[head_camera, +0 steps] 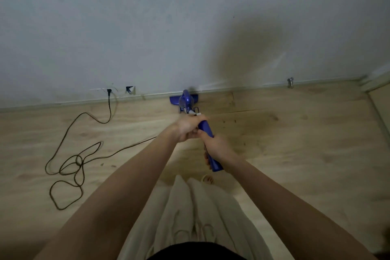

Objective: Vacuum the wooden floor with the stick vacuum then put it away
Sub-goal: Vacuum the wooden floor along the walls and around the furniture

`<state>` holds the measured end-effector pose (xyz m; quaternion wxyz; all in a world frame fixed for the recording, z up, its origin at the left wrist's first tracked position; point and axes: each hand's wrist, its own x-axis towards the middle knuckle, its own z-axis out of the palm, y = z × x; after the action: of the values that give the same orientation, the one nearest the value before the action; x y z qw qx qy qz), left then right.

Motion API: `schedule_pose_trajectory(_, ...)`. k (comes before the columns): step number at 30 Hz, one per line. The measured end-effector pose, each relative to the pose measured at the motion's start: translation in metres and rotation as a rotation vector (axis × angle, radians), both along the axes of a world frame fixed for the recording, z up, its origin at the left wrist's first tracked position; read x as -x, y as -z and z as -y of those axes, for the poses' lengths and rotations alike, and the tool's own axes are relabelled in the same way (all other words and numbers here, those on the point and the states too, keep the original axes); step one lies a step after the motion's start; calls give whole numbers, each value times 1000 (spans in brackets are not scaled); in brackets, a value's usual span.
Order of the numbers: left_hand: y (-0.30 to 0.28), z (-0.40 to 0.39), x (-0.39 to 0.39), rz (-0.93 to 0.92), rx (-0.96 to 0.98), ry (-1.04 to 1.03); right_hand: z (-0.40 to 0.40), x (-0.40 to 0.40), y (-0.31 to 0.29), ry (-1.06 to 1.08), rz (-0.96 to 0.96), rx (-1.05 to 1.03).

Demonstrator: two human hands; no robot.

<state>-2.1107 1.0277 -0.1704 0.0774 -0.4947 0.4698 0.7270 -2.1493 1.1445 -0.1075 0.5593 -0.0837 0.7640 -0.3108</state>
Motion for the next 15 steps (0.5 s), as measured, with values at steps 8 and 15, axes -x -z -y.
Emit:
schedule_pose_trajectory(8,-4,-5,-9,-20,-43,-47,-5,-9,0,17,-24,-10)
schedule_pose_trajectory(15,3,-5,-17,15,31,-57,-2,-23,14,-5,-54,-5)
